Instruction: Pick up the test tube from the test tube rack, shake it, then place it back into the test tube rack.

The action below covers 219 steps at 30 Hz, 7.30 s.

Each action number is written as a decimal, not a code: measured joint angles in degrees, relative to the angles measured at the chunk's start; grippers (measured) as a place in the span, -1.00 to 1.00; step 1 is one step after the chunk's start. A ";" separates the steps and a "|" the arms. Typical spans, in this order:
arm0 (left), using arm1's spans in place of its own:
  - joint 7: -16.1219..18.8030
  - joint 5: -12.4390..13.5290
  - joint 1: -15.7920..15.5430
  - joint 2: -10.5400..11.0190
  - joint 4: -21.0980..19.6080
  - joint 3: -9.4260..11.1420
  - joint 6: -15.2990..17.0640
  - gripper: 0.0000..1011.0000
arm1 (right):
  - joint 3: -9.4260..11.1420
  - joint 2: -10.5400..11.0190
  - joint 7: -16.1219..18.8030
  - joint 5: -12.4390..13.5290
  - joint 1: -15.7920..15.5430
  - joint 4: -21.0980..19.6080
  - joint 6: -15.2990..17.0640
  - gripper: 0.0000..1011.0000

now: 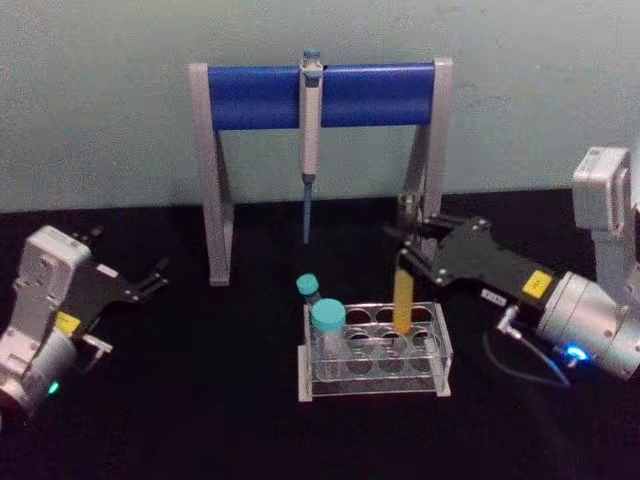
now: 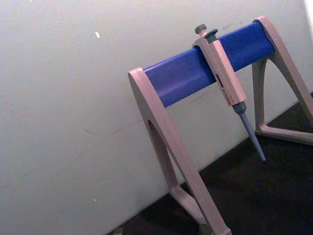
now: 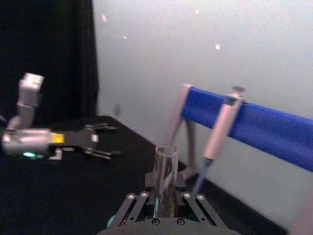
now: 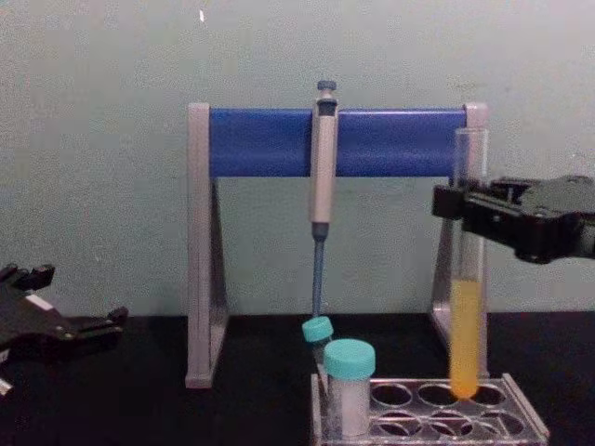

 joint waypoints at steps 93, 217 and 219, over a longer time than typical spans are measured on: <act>0.00 0.00 0.00 0.00 0.00 0.00 0.00 0.98 | -5.35 -2.17 4.67 8.22 4.24 7.82 -3.73 -0.54; 0.00 0.00 0.00 0.00 0.00 0.00 0.00 0.98 | -7.75 -5.47 3.25 2.81 4.39 14.91 -3.35 0.98; 0.00 0.00 0.00 0.00 0.00 0.00 0.00 0.98 | -7.75 -5.47 3.25 2.81 4.39 14.91 -3.35 0.98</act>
